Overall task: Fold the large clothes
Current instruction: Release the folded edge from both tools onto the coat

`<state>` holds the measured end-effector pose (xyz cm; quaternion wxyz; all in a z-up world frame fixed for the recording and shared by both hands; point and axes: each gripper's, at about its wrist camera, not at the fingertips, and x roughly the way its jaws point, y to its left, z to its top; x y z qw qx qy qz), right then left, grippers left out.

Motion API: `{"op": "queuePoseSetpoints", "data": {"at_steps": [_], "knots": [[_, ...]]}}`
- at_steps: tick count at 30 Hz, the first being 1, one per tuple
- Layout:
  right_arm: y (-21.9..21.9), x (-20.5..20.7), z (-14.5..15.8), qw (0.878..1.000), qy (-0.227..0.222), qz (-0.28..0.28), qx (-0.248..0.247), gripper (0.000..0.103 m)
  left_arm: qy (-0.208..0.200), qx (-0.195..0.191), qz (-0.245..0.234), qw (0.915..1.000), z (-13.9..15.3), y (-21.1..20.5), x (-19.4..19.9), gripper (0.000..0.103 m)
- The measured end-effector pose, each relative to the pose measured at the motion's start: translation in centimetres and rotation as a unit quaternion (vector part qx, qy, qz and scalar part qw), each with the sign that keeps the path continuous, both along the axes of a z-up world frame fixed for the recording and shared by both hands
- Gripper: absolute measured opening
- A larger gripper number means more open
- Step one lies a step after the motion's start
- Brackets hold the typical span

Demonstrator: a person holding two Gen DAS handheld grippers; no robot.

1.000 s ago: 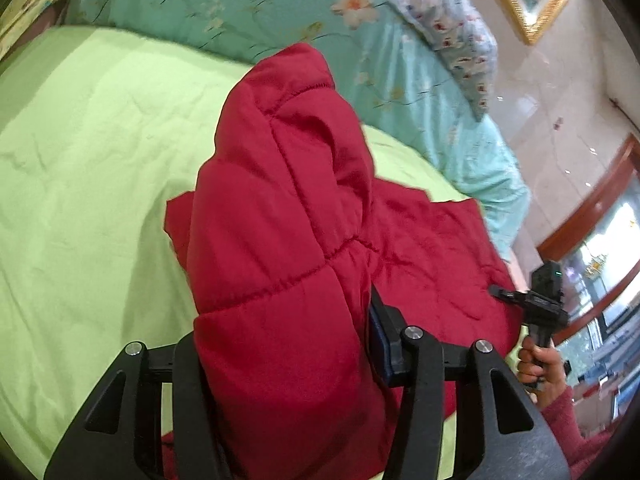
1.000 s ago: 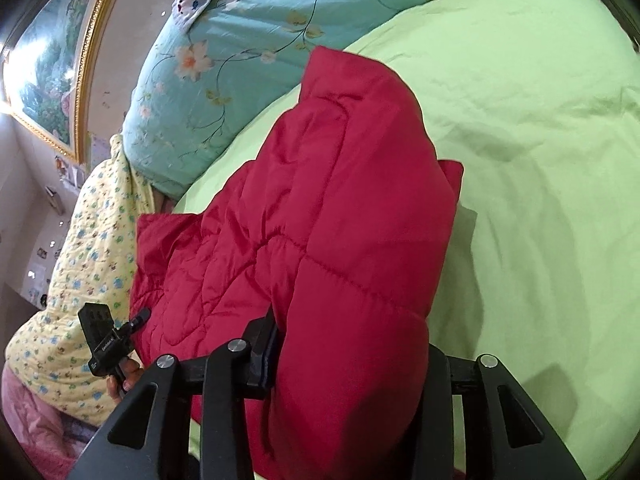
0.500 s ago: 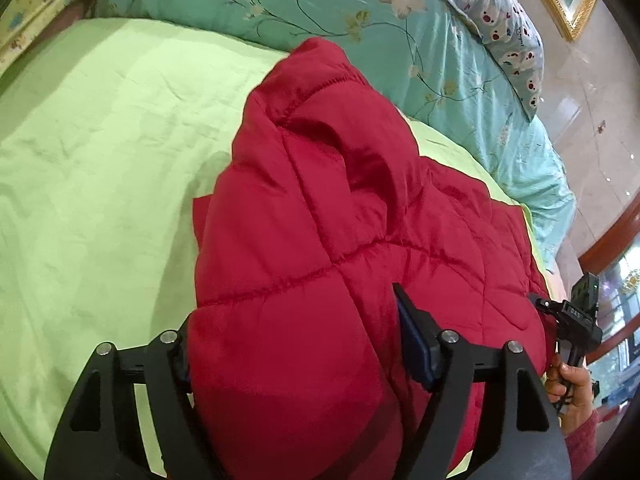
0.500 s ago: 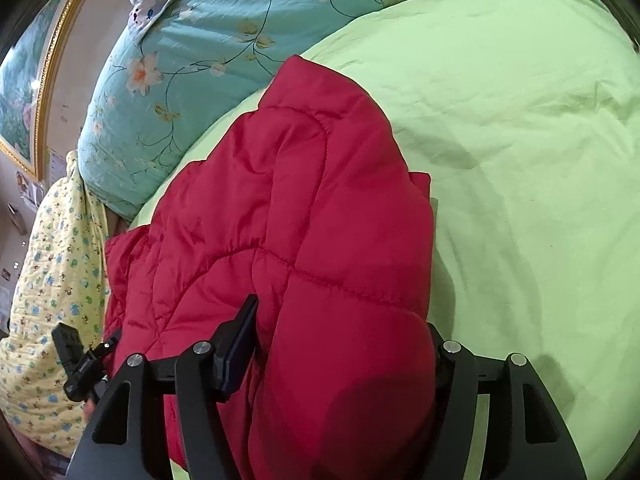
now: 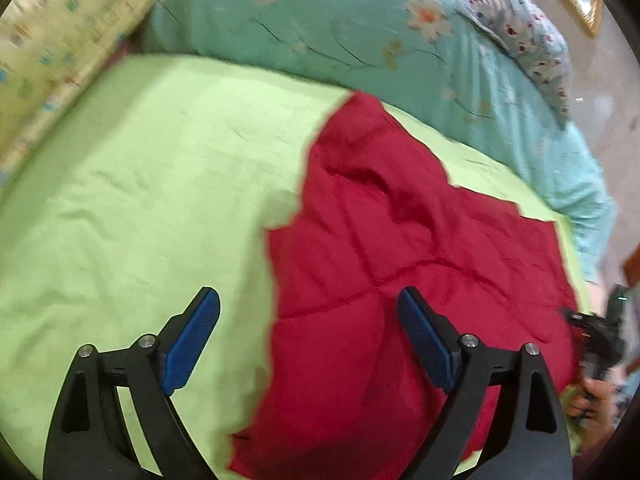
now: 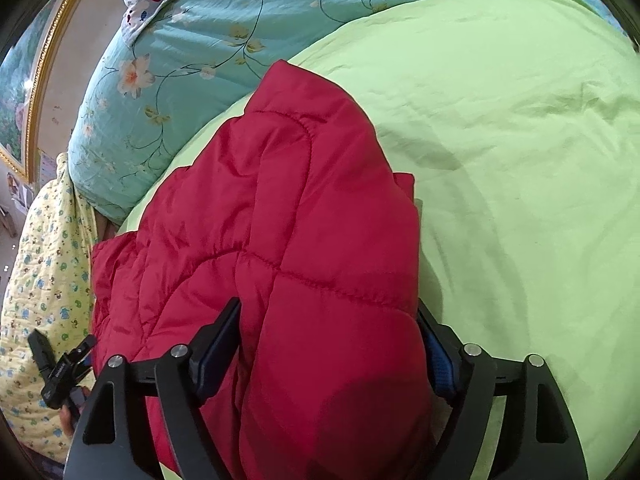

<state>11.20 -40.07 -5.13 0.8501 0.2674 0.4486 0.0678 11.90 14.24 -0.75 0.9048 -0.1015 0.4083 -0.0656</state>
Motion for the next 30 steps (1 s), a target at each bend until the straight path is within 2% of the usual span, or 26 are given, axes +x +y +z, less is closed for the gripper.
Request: {"op": "queuePoseSetpoints", "data": {"at_steps": [6, 13, 18, 22, 26, 30], "knots": [[0.4, -0.4, 0.8, 0.999, -0.009, -0.008, -0.037, 0.087, -0.015, -0.022, -0.003, 0.9996, 1.2, 1.0, -1.6, 0.091], [1.0, -1.6, 2.6, 0.997, -0.021, -0.025, -0.069, 0.087, -0.035, -0.013, -0.055, 0.9978, 2.7, -2.1, -3.5, 0.091], [0.9, -2.6, 3.8, 0.995, -0.035, -0.031, -0.084, 0.087, -0.029, -0.012, -0.085, 0.9959, 2.8, -4.1, -3.9, 0.091], [2.0, -4.0, 6.0, 0.990, -0.063, -0.037, -0.123, 0.087, -0.023, -0.014, -0.099, 0.9947, 2.4, -5.4, -4.3, 0.091], [4.7, -4.9, 7.3, 0.986, -0.091, -0.002, -0.140, 0.087, -0.020, -0.022, -0.115, 0.9929, 1.9, -6.7, -4.8, 0.091], [8.4, -4.0, 6.3, 0.985, -0.086, 0.064, -0.139, 0.087, -0.021, -0.014, -0.131, 0.9911, 1.1, -8.3, -4.9, 0.091]]}}
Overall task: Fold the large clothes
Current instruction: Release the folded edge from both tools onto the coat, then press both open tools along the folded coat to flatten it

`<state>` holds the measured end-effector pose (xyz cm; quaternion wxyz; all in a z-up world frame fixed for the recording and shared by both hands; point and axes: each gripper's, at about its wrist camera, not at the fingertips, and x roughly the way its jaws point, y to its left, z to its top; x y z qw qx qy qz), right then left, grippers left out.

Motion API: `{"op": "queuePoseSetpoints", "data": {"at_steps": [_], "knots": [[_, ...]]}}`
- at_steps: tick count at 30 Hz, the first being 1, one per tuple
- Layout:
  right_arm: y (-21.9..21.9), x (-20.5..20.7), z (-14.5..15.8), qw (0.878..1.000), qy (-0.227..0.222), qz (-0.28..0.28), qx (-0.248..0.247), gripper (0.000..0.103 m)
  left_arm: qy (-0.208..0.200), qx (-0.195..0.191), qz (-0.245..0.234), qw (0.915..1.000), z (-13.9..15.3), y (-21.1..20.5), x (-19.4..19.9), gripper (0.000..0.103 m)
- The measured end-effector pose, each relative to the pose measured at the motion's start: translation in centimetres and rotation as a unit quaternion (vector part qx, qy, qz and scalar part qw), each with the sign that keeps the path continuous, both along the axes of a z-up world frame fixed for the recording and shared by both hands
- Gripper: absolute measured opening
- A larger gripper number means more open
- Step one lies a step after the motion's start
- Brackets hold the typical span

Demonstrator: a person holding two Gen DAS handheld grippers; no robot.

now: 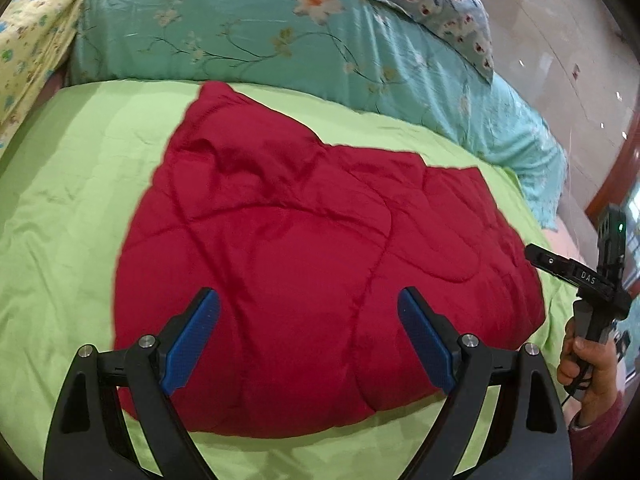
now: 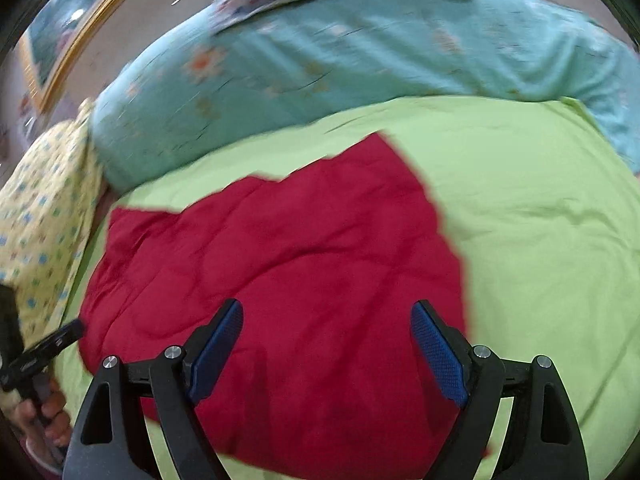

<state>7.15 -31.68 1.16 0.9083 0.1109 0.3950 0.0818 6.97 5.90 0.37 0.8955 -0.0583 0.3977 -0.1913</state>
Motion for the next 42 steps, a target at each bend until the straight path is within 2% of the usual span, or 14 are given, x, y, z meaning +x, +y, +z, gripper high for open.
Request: {"op": "queuePoseSetpoints", "data": {"at_steps": [5, 13, 16, 20, 24, 27, 31, 33, 37, 42], "knots": [[3.0, 2.0, -1.8, 0.999, 0.016, 0.033, -0.037, 0.088, 0.005, 0.045, 0.005, 0.9990, -1.8, -1.5, 1.1, 0.091], [3.7, 5.6, -2.8, 0.997, 0.035, 0.029, -0.068, 0.089, 0.012, 0.050, 0.023, 0.9984, -2.9, -1.8, 3.2, 0.094], [3.8, 7.1, -2.9, 0.996, 0.045, 0.023, -0.072, 0.090, 0.016, 0.050, 0.032, 0.9981, -2.4, -2.1, 4.1, 0.094], [3.4, 9.2, -3.6, 0.997, 0.056, 0.018, -0.059, 0.094, 0.019, 0.057, 0.046, 0.9971, -1.8, -2.4, 6.3, 0.094], [2.7, 10.0, -4.7, 0.998, 0.053, 0.019, -0.034, 0.097, 0.042, 0.071, 0.074, 0.9938, -2.4, -2.5, 10.0, 0.094], [2.2, 9.7, -4.8, 0.999, 0.038, 0.022, -0.018, 0.097, 0.065, 0.085, 0.110, 0.9881, -3.2, -2.3, 12.7, 0.094], [1.3, 8.8, -4.6, 1.000, 0.011, 0.020, 0.009, 0.096, 0.097, 0.072, 0.140, 0.9828, -5.2, -1.4, 15.2, 0.097], [1.1, 8.5, -4.5, 1.000, 0.003, 0.015, 0.019, 0.096, 0.101, 0.069, 0.145, 0.9817, -5.9, -1.3, 15.7, 0.098], [1.4, 8.8, -4.5, 1.000, 0.004, 0.014, 0.009, 0.096, 0.094, 0.083, 0.150, 0.9806, -6.1, -1.7, 15.5, 0.099], [0.9, 10.1, -5.1, 1.000, 0.013, 0.012, 0.009, 0.096, 0.074, 0.078, 0.159, 0.9814, -3.8, -1.7, 12.3, 0.098]]}}
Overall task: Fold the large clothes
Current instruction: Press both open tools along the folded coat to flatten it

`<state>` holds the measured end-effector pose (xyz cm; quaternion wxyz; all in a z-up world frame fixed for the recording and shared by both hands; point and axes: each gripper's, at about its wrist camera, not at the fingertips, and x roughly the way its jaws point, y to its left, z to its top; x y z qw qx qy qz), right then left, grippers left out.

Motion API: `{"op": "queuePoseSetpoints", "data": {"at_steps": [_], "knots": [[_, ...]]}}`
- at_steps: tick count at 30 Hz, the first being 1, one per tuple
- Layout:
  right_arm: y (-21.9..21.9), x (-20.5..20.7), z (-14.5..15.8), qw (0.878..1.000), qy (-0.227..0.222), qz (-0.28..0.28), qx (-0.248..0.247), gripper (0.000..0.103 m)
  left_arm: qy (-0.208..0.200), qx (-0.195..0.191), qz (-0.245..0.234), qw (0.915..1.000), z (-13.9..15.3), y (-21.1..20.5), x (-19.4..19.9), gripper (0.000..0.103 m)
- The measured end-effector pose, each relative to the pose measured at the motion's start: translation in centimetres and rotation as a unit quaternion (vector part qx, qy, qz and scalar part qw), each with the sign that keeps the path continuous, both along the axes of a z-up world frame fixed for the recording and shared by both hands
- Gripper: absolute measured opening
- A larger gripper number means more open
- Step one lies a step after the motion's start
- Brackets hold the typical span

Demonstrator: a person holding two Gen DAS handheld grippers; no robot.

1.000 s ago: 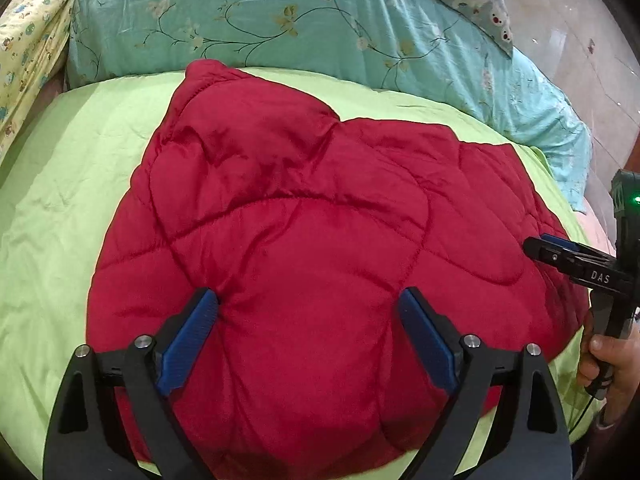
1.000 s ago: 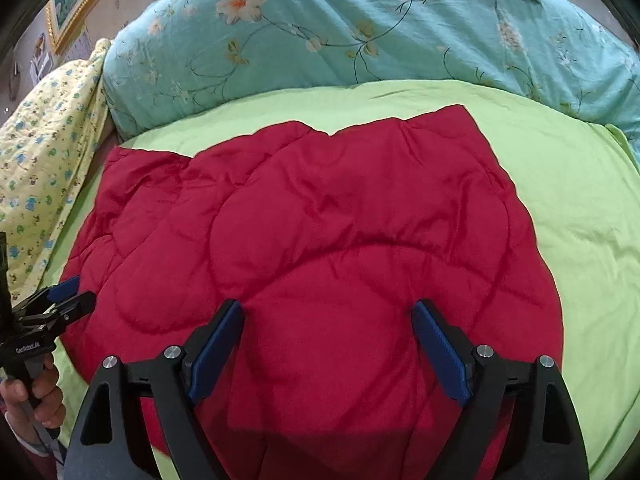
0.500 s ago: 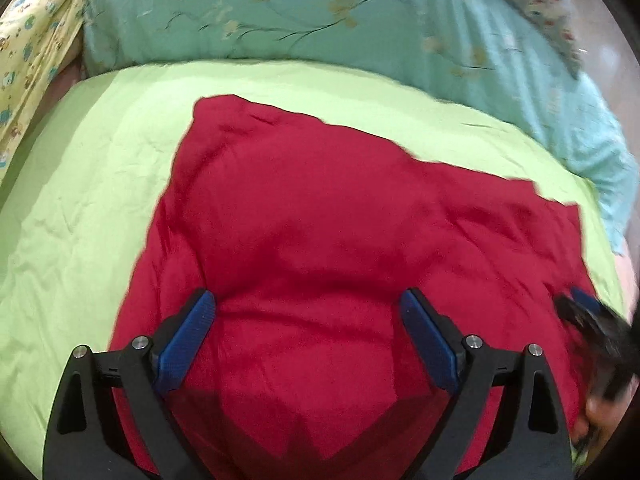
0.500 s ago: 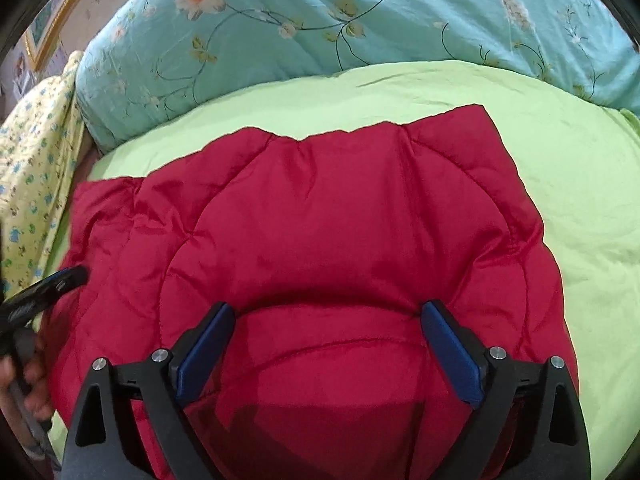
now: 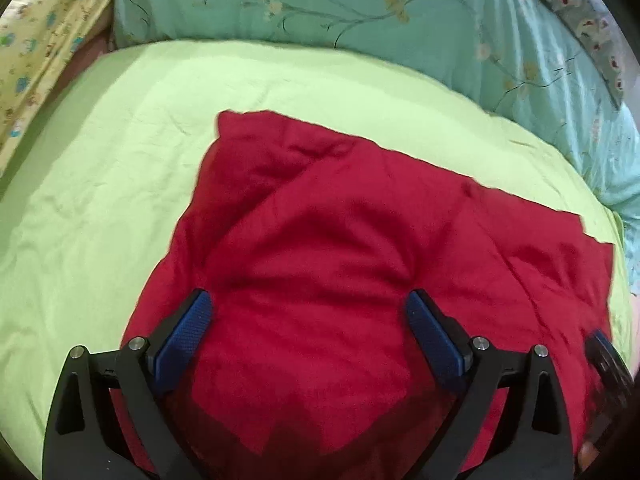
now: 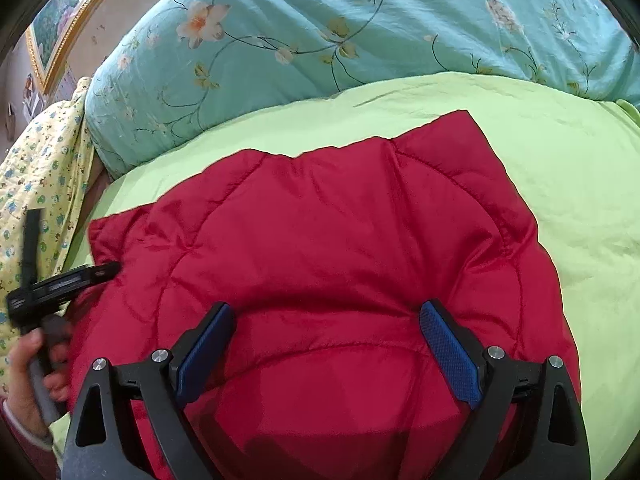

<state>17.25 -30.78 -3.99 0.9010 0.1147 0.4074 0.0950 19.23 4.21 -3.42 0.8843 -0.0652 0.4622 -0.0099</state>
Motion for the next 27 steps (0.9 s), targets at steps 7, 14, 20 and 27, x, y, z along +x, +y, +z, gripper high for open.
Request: {"op": "queuePoseSetpoints", "data": {"at_steps": [7, 14, 20, 27], "knots": [[-0.4, 0.6, 0.0, 1.000, 0.009, -0.002, 0.005, 0.096, -0.041, -0.004, -0.036, 0.9985, 3.5, -2.6, -9.4, 0.098], [-1.0, -0.5, 0.8, 1.000, -0.007, 0.006, 0.027, 0.096, -0.026, 0.035, -0.064, 0.9970, 0.7, -5.5, -10.8, 0.099], [-0.7, -3.6, 2.8, 0.999, -0.033, 0.009, 0.009, 0.095, -0.036, 0.031, -0.055, 0.9974, -0.5, -5.6, -10.0, 0.103], [1.1, -8.2, 4.9, 0.996, -0.085, 0.023, -0.031, 0.095, -0.045, 0.024, -0.071, 0.9962, -0.9, -5.3, -10.6, 0.103]]}}
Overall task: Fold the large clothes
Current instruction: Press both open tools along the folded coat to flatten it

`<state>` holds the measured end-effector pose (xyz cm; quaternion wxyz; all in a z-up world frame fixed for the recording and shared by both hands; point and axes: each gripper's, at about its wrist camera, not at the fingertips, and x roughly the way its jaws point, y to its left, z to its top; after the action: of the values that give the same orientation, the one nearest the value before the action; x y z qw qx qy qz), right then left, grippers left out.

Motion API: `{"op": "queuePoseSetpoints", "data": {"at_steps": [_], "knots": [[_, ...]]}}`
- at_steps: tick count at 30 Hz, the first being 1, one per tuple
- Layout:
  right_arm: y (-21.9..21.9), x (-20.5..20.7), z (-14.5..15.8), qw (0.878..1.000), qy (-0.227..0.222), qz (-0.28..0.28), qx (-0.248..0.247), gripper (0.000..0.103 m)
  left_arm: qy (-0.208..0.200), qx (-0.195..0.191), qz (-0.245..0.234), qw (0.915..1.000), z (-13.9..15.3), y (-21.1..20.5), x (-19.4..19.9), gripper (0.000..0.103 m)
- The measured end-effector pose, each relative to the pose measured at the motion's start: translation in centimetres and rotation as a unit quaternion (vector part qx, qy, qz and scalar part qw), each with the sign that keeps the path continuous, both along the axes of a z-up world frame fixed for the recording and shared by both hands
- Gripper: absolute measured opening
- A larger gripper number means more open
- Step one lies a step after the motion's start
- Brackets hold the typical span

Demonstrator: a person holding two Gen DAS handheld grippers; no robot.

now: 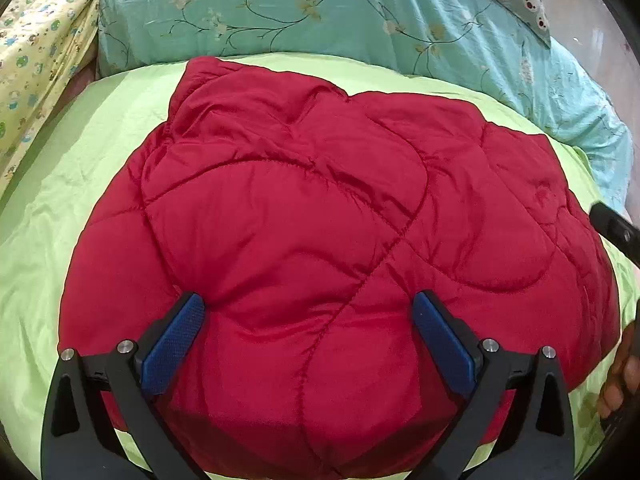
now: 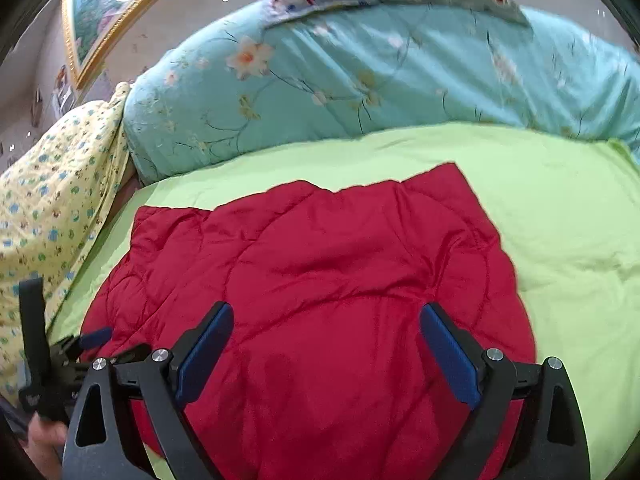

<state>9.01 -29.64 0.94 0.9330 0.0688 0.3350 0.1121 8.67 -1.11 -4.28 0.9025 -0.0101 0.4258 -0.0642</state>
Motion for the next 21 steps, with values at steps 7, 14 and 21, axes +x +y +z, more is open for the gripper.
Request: {"op": "queuePoseSetpoints", "data": {"at_steps": [7, 14, 21], "knots": [[2.9, -2.1, -2.4, 0.997, 0.035, 0.004, -0.066, 0.095, -0.015, -0.001, -0.012, 0.9998, -0.2, 0.0, -0.5, 0.103], [3.9, -0.8, -4.7, 0.991, 0.091, -0.016, -0.102, 0.099, -0.024, -0.005, -0.025, 0.9994, 0.0, 0.5, -1.1, 0.103], [3.5, -0.6, -4.7, 0.990, 0.100, -0.023, -0.094, 0.099, -0.017, -0.025, -0.040, 0.9987, 1.2, 2.6, -3.1, 0.103]]}}
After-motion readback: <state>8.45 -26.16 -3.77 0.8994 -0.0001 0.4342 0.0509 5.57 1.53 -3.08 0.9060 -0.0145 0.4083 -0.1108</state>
